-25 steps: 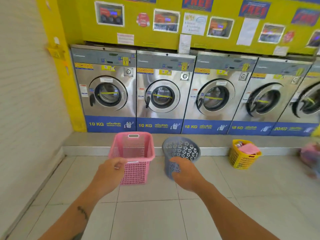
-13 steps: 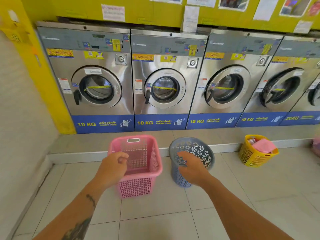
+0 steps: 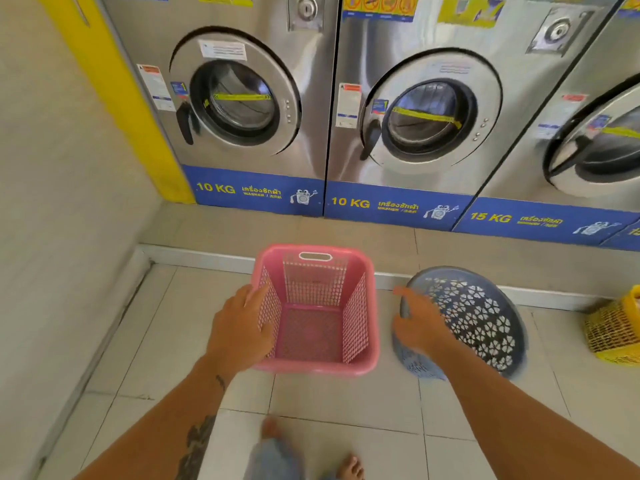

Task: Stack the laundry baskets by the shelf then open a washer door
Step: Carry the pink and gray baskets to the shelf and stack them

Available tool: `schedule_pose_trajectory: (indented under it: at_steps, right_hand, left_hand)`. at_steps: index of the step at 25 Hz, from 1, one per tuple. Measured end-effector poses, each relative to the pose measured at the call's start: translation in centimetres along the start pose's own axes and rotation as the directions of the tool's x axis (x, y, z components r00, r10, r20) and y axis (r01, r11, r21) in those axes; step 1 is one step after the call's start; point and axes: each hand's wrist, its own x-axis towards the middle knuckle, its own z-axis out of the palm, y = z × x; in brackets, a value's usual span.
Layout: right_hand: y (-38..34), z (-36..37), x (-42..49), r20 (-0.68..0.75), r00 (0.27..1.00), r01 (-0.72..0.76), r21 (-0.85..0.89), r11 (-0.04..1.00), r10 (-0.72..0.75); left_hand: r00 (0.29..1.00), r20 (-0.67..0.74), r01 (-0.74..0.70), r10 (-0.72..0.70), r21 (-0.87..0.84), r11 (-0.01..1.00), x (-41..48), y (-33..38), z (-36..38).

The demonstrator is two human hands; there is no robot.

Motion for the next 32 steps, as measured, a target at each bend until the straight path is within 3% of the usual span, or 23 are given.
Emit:
schedule_pose_trajectory:
  at_steps: [6, 11, 15, 21, 25, 32]
  right_hand:
    - [1.5, 7.6, 13.2, 0.054, 0.993, -0.107, 0.0, 0.994, 0.107]
    - [4.4, 15.2, 20.6, -0.027, 0.982, -0.186, -0.078, 0.979, 0.185]
    - [6.8, 19.1, 23.6, -0.077, 0.978, -0.196, -0.059, 0.979, 0.192]
    - [8.1, 20.0, 25.4, -0.033, 0.967, -0.256, -0.057, 0.965, 0.254]
    - [8.0, 19.3, 25.5, -0.002, 0.964, -0.264, -0.089, 0.96, 0.265]
    - [3.8, 14.0, 21.3, -0.023, 0.995, -0.093, -0.056, 0.994, 0.092]
  left_hand:
    - [0.991, 0.057, 0.114, -0.125, 0.171, 0.979, 11.2, -7.5, 10.2]
    - [0.962, 0.11, 0.232, -0.25, 0.158, 0.96, 17.1, -13.7, 19.7]
    - [0.963, 0.15, 0.209, -0.223, 0.1, 0.973, 18.8, -17.5, 23.8]
    - [0.971, 0.159, 0.186, -0.18, -0.021, 0.982, 18.8, -17.8, 23.6]
    - [0.955, 0.185, 0.244, -0.231, -0.054, 0.968, 19.8, -18.0, 23.6]
    - [0.951, -0.014, 0.306, -0.308, -0.09, 0.948, 14.2, -16.2, 15.7]
